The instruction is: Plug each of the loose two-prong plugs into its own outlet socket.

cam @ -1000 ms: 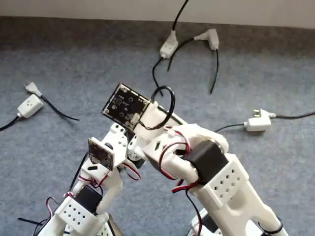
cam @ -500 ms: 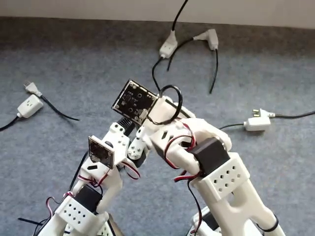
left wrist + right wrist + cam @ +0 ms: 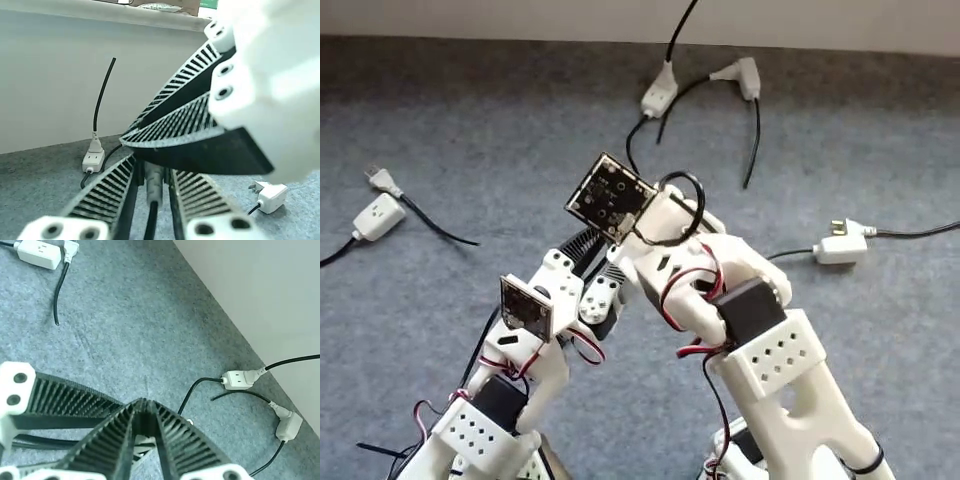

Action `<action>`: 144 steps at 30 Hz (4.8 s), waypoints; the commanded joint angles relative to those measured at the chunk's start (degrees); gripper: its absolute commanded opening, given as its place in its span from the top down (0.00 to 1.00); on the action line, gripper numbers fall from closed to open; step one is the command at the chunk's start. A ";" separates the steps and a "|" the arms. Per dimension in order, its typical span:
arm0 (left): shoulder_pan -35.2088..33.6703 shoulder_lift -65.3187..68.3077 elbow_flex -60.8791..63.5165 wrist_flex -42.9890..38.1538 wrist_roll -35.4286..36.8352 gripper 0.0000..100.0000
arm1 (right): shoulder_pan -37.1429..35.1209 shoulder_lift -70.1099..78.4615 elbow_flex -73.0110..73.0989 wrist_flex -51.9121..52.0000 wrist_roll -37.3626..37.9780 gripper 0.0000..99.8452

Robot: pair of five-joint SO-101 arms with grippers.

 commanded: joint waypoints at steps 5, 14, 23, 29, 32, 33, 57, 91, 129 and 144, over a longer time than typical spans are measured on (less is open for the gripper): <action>-0.22 -1.10 1.27 -0.26 0.35 0.99 | 6.02 0.40 3.91 -6.46 0.70 0.99; 0.04 -0.92 1.27 -0.26 0.35 0.99 | 9.89 -0.04 -1.19 -5.05 0.44 0.99; 0.04 -0.75 1.27 -0.26 0.35 0.99 | 9.98 -0.04 -11.03 4.35 0.35 0.99; 0.04 -0.66 1.27 -0.18 0.35 0.99 | 9.54 -0.13 -13.41 4.35 0.26 0.99; 0.04 -0.66 1.27 -0.18 0.35 0.99 | 7.52 -0.13 -13.49 4.35 0.26 0.99; 0.04 -0.66 1.27 -0.18 0.35 0.99 | 6.90 -0.13 -13.49 4.26 0.26 0.99; -0.40 -1.10 1.27 -0.18 0.18 0.99 | 6.73 0.66 -2.77 -4.97 0.62 0.99; 0.13 -0.84 1.27 -0.26 0.35 0.99 | 1.27 -9.45 -2.77 -5.41 0.53 0.99; -1.36 -0.57 0.22 1.14 0.53 0.99 | 18.07 -17.71 -4.97 -6.55 -20.13 0.99; -6.29 6.99 -19.03 23.74 5.89 0.99 | 49.01 -23.43 33.98 -16.22 -47.56 0.99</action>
